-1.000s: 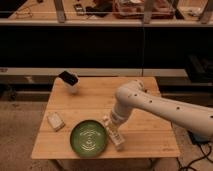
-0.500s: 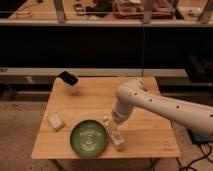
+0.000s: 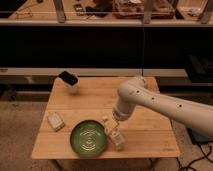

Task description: Stand the bottle upright

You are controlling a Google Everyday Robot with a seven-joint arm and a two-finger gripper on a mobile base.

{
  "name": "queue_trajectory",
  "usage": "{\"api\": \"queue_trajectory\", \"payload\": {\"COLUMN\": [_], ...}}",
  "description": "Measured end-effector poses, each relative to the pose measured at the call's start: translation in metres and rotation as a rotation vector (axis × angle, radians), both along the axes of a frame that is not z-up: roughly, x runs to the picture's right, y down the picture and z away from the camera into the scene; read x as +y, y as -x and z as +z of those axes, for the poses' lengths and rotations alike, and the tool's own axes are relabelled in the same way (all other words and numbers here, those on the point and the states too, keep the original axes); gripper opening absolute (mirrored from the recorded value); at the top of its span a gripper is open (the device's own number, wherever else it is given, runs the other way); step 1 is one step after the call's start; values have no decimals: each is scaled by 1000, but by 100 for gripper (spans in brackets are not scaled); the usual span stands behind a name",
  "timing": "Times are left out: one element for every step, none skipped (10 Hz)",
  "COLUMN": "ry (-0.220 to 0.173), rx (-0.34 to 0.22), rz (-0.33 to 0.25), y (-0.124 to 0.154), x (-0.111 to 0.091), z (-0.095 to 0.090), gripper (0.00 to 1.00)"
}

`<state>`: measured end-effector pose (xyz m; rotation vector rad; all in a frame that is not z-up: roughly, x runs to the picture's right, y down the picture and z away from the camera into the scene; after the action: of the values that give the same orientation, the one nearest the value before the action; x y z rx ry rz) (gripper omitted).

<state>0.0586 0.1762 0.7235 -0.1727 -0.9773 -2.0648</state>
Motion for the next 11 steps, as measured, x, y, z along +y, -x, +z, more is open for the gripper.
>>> {"api": "queue_trajectory", "payload": {"ry": [2, 4, 7, 7, 7, 8, 11, 11, 6, -3, -10], "rx": [1, 9, 16, 24, 34, 42, 46, 47, 49, 52, 56], "rz": [-9, -25, -32, -37, -36, -33, -35, -38, -42, -52, -66], "y": [0, 2, 3, 5, 6, 8, 11, 14, 15, 14, 12], "x": [1, 3, 4, 5, 8, 12, 16, 21, 27, 30, 32], "z": [-2, -3, -3, -1, 2, 6, 10, 13, 18, 21, 24], "gripper": [80, 80, 80, 80, 80, 80, 80, 80, 80, 80, 80]}}
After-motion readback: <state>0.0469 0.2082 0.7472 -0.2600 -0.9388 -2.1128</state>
